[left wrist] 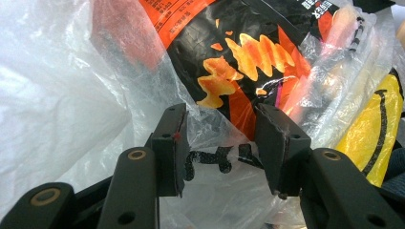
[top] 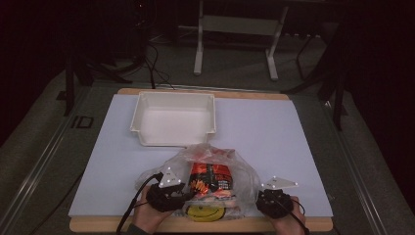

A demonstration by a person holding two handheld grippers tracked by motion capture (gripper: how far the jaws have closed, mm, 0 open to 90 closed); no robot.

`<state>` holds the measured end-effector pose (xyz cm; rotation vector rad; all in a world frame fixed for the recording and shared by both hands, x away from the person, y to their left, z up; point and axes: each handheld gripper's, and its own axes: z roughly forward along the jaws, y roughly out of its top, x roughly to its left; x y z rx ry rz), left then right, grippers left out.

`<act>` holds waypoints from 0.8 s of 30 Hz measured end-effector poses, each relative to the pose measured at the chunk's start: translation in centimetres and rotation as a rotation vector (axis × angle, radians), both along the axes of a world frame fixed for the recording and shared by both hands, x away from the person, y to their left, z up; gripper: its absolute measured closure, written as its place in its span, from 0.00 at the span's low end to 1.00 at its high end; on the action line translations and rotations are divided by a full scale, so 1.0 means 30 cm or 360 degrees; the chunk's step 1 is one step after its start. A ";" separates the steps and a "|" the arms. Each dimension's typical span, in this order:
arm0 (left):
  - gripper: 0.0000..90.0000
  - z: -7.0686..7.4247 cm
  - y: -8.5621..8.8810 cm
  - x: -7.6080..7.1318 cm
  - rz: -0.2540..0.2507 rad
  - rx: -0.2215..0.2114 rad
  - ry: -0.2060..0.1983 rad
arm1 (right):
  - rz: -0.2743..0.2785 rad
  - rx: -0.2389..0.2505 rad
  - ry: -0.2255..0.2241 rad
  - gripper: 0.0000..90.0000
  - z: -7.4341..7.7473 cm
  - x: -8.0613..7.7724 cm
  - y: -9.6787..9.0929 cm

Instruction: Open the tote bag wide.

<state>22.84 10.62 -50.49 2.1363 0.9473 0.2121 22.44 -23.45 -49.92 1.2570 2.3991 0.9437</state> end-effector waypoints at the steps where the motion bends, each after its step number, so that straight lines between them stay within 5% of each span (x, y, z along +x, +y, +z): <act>1: 0.62 0.001 0.000 -0.001 0.0000 0.0001 -0.0004 | 0.0020 0.0020 -0.0002 0.83 0.002 -0.002 -0.001; 10: 0.62 0.009 -0.002 -0.007 -0.0009 -0.0011 -0.0019 | 0.0193 0.0127 -0.0069 0.78 0.069 -0.051 0.033; 17: 0.62 0.010 -0.002 -0.007 -0.0006 -0.0022 -0.0021 | 0.0267 0.0116 -0.0084 0.85 0.096 -0.085 0.053; 24: 0.62 0.010 -0.004 -0.006 -0.0010 -0.0019 -0.0028 | 0.0439 0.0147 -0.0072 0.91 0.099 -0.126 0.107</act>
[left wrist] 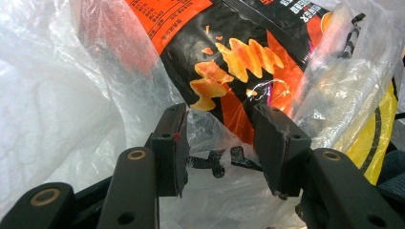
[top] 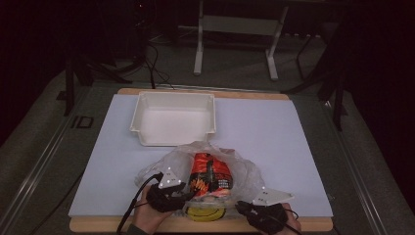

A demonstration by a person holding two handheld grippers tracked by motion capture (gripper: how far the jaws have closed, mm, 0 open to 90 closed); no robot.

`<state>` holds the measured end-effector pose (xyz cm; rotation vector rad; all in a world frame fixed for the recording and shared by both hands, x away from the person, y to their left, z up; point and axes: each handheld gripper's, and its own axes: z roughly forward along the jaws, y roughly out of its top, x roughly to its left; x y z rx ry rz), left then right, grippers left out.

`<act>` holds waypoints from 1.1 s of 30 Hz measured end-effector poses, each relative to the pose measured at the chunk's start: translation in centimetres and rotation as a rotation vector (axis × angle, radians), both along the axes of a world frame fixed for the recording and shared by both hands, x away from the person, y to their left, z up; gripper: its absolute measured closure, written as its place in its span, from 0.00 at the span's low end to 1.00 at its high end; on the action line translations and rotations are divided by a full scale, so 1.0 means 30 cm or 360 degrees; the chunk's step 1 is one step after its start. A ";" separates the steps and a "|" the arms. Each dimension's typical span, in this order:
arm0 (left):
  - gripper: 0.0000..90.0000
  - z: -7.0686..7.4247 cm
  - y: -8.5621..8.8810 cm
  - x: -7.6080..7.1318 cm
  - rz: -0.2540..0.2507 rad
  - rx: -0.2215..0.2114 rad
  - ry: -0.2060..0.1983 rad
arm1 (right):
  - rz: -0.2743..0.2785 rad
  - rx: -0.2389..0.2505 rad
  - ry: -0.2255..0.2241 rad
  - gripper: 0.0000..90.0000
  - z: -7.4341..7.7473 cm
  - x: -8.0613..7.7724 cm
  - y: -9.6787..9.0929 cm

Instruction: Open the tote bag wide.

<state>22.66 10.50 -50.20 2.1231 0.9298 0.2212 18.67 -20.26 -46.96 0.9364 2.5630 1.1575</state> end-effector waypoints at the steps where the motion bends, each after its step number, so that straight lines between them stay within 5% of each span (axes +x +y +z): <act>1: 0.62 0.000 0.000 0.000 -0.0001 0.0000 0.0000 | 0.0016 0.0007 -0.0004 0.91 0.001 0.000 0.010; 13: 0.62 -0.001 -0.001 0.000 -0.0004 0.0000 -0.0002 | 0.0004 0.0083 -0.0140 0.93 0.038 0.099 0.090; 18: 0.62 -0.002 0.000 0.001 -0.0003 -0.0003 0.0003 | -0.0069 -0.0012 -0.0186 0.93 0.031 0.159 0.102; 25: 0.62 -0.002 0.002 -0.001 -0.0010 -0.0001 0.0005 | -0.0139 -0.0128 -0.0086 0.90 -0.034 0.231 0.075; 33: 0.62 0.035 -0.001 -0.014 -0.0028 -0.0079 -0.0007 | -0.0072 -0.0140 0.0032 0.84 -0.050 0.214 0.048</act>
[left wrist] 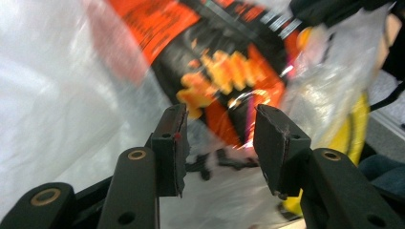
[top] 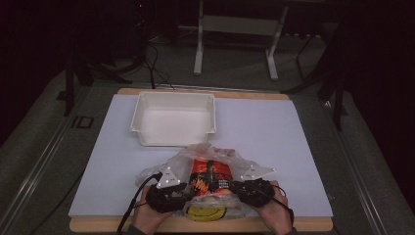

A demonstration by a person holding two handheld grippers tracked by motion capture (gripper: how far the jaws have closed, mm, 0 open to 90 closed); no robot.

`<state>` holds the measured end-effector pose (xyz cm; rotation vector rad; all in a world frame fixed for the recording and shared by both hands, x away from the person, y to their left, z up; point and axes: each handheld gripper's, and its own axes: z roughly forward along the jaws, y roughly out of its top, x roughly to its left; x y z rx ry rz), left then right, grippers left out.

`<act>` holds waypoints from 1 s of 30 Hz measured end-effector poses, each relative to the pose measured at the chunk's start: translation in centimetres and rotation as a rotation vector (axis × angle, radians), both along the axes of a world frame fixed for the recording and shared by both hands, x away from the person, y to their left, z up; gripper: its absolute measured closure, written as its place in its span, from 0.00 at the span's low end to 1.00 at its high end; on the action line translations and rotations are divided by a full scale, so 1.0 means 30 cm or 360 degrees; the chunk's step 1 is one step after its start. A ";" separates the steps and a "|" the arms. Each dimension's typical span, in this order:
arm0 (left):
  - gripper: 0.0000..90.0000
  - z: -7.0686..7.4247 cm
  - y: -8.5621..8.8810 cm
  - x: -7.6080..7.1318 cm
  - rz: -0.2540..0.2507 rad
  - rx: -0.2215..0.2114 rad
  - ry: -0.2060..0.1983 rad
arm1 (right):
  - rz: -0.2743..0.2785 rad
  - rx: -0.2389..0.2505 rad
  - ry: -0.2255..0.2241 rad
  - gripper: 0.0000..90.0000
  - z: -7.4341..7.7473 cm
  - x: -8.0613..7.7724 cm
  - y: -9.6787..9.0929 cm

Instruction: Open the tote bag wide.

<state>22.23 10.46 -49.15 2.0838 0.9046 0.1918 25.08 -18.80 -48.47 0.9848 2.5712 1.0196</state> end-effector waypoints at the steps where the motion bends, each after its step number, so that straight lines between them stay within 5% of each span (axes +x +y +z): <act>1: 0.61 0.009 -0.003 -0.002 -0.0005 -0.0002 -0.0012 | 0.0011 0.0001 0.0007 0.83 0.000 -0.002 -0.004; 5: 0.60 0.025 -0.010 0.015 0.0025 -0.0007 -0.0052 | 0.0039 -0.0007 0.0033 0.78 0.002 -0.016 -0.014; 10: 0.58 0.011 -0.016 0.062 0.0112 0.0002 -0.0043 | 0.0077 -0.0025 0.0041 0.74 -0.001 -0.037 -0.020; 13: 0.57 -0.005 -0.028 0.076 0.0100 0.0037 -0.0021 | 0.0093 -0.0034 0.0046 0.68 -0.003 -0.046 -0.022; 22: 0.54 -0.026 -0.012 0.043 0.0032 0.0096 0.0042 | 0.0126 -0.0042 0.0067 0.59 -0.003 -0.074 -0.031; 30: 0.53 -0.059 0.026 -0.001 -0.0020 0.0080 0.0127 | 0.0202 -0.0090 0.0117 0.57 -0.022 -0.096 -0.023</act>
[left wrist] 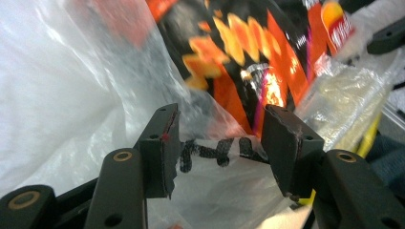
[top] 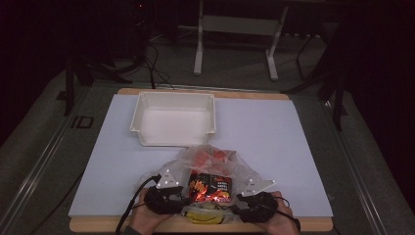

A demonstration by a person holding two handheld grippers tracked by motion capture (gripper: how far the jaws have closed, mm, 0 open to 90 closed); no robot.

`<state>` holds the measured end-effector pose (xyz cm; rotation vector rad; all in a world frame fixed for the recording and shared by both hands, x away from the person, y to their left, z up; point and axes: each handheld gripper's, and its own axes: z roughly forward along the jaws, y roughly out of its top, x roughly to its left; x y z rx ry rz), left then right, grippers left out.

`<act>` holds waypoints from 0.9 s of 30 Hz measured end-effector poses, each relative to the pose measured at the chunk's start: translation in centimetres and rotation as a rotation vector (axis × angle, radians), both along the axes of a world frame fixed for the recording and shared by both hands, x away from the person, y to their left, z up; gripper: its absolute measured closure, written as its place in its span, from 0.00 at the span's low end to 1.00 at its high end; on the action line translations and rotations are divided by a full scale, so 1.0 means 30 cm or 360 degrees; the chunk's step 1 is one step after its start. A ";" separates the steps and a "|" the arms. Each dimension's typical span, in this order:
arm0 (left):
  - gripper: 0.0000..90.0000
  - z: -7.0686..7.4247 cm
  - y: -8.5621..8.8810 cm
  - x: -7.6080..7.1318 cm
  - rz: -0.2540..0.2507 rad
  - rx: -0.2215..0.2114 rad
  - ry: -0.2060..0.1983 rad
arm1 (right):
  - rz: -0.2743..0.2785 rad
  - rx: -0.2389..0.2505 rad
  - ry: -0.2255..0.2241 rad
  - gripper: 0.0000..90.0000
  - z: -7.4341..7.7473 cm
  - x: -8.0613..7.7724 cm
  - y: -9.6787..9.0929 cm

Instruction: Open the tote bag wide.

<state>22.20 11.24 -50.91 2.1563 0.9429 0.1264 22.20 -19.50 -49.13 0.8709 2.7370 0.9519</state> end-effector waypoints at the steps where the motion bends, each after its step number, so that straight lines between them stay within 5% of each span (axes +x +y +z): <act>1: 0.54 -0.002 0.003 -0.006 -0.0010 0.0011 0.0007 | 0.0014 -0.0007 0.0002 0.57 -0.004 -0.002 0.002; 8: 0.53 -0.034 0.014 -0.038 -0.0032 0.0024 0.0075 | 0.0062 -0.0041 0.0034 0.63 -0.029 -0.017 0.002; 14: 0.53 -0.061 0.009 -0.057 -0.0063 0.0056 0.0072 | 0.0042 -0.0034 0.0056 0.67 -0.048 -0.016 -0.007; 27: 0.55 -0.065 -0.008 -0.027 -0.0039 0.0038 0.0055 | -0.0036 -0.0050 -0.0038 0.73 -0.048 0.014 -0.014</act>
